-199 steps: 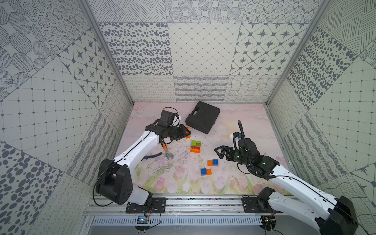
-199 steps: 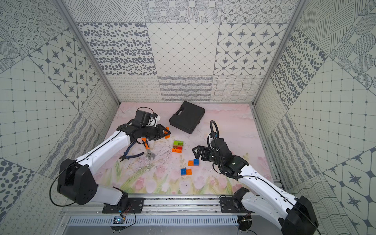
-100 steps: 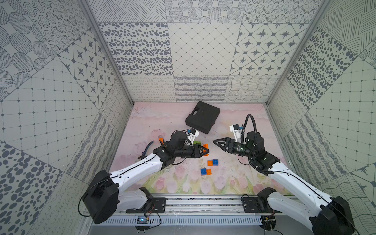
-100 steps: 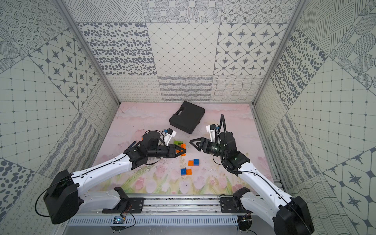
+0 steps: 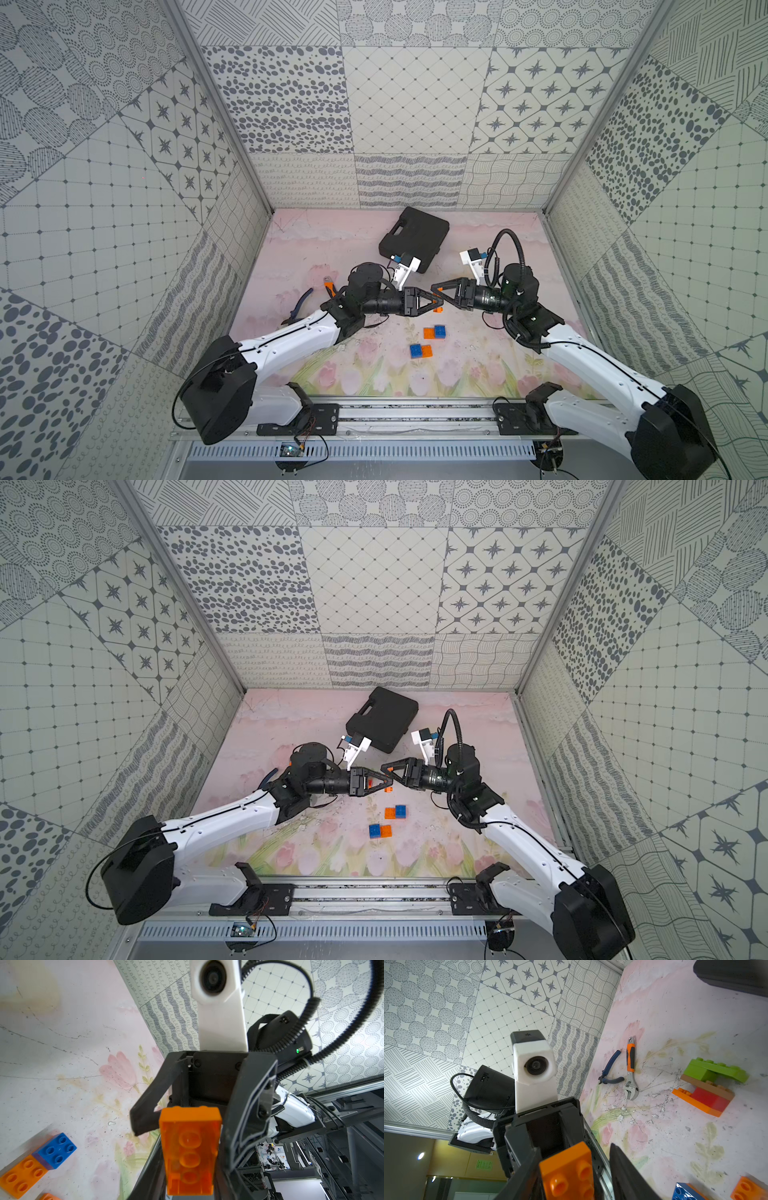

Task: Assemble the number 5 with lego
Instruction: Pick up the lego brick from the center of the board, then place the lego brick at the center of the board.

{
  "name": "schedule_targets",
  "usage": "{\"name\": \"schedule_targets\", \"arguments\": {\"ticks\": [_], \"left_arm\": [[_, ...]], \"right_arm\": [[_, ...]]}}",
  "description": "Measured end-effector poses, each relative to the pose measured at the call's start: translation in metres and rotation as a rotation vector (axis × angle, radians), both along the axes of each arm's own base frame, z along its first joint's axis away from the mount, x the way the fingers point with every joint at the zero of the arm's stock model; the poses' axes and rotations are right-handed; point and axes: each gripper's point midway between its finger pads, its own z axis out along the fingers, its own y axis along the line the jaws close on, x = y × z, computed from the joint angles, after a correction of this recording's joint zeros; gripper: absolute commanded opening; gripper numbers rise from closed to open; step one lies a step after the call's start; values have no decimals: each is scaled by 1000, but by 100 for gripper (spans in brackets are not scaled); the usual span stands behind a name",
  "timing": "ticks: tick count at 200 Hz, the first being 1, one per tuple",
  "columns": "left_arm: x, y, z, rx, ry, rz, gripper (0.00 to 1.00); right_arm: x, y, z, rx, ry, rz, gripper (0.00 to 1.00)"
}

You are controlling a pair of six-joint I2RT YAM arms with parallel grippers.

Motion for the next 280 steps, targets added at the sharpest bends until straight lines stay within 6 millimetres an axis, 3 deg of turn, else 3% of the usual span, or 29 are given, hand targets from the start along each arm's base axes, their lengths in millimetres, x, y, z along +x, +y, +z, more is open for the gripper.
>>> {"name": "schedule_targets", "arguments": {"ticks": [55, 131, 161, 215, 248, 280], "left_arm": [[-6, -1, 10, -65, 2, -40, 13], [-8, -1, 17, -120, 24, -75, 18], [-8, -2, 16, -119, 40, -78, 41], [-6, 2, 14, -78, 19, -47, 67], [-2, 9, 9, -12, -3, 8, 74], [0, 24, 1, 84, -47, 109, 74]], "right_arm": [[-5, 7, 19, 87, -7, 78, 41], [-9, 8, 26, 114, -1, 104, 26], [-9, 7, 24, 103, 6, 92, 26], [-10, -3, 21, 19, -13, 18, 26], [-3, -17, -7, -109, 36, -87, 26], [6, -51, -71, -388, 172, -266, 23]]}}
